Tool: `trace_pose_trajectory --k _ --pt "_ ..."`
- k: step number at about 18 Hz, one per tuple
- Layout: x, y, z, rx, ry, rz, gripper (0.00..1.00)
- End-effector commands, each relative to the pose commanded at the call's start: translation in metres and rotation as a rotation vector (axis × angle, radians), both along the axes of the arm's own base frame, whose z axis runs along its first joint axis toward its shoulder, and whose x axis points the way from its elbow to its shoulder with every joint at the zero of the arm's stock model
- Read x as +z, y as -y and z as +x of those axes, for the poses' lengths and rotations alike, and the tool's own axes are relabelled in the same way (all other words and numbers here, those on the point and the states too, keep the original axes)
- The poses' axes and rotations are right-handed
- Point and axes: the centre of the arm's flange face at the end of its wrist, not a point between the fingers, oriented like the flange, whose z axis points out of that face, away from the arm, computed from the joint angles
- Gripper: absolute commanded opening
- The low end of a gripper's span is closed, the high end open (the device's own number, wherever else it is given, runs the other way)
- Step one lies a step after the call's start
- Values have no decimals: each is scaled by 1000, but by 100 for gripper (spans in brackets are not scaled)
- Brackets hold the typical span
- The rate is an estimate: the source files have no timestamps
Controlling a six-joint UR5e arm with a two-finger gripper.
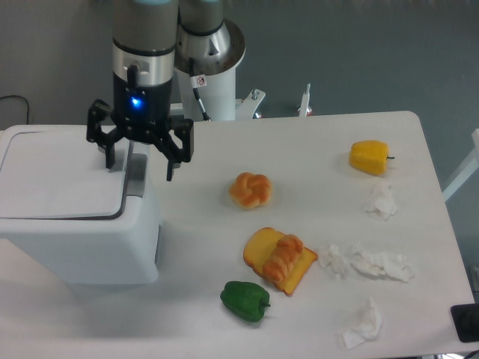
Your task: Close the trash can
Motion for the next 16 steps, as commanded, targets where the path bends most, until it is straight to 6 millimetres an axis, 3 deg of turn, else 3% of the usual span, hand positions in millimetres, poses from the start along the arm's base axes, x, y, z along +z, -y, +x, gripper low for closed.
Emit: trace_pose_trajectory --k 6,11,13,16 --pt "-2 -1 0 0 5 -4 100" --pt "24 -4 -4 11 -2 45 100" --pt "29 1 -13 28 -7 51 100" --pt "30 23 -54 86 -27 47 100"
